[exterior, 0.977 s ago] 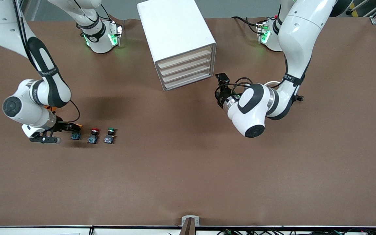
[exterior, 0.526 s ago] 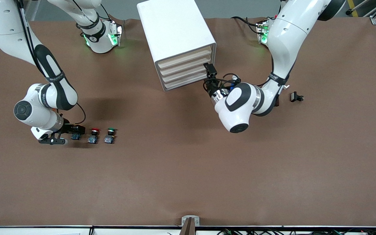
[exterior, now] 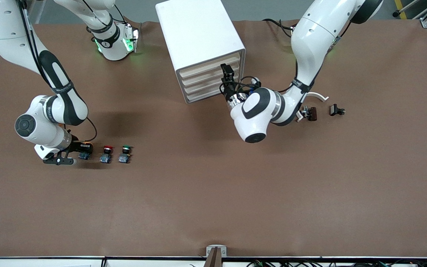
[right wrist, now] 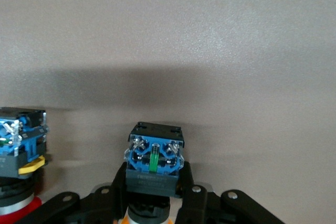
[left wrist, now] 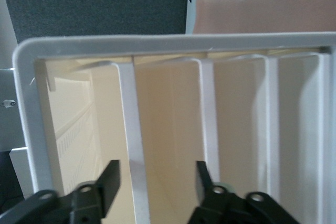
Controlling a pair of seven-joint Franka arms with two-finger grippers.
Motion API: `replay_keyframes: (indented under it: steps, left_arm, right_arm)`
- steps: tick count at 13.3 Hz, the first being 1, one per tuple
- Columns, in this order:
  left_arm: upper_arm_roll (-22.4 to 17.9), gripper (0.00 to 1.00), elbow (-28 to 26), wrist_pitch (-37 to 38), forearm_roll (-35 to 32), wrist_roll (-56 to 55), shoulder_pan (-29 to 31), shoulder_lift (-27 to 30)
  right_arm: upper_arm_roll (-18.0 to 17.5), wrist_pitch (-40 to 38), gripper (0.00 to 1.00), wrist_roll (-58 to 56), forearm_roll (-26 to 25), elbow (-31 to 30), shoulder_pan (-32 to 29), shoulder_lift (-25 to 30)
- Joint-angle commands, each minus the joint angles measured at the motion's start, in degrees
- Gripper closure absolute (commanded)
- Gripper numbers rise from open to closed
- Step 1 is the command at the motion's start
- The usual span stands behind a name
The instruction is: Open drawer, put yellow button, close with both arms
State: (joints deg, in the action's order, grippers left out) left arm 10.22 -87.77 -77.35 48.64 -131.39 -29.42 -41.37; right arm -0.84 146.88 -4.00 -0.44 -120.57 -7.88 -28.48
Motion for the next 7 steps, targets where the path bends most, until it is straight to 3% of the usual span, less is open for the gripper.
replay_keyframes:
  steps: [1, 2, 3, 6, 7]
  left_arm:
    - [-0.3, 0.39, 0.8, 1.0, 1.9, -2.5, -1.3, 0.0]
    - [-0.2, 0.39, 0.7, 1.0, 2.2, -2.8, -1.3, 0.1]
    - [0.0, 0.49, 0.7, 1.2, 2.2, -2.9, -1.9, 0.0]
    - [0.0, 0.91, 0.7, 1.2, 2.2, -3.3, -2.1, -0.2]
    - [0.0, 1.0, 0.7, 1.2, 2.2, -3.3, -1.8, -0.2]
  right_arm:
    - [0.0, -0.6, 0.94, -0.5, -0.2, 0.5, 0.0, 0.4]
    - [0.0, -0.8, 0.94, -0.3, -0.1, 0.5, 0.0, 0.9]
    - [0.0, -1.7, 0.94, -0.1, -0.1, 0.4, 0.1, 1.6]
    - [-0.1, -10.4, 0.92, 0.5, -0.1, 0.5, 0.0, 6.0]
    - [-0.1, -14.7, 0.92, 0.9, 0.0, 0.5, 0.1, 8.2]
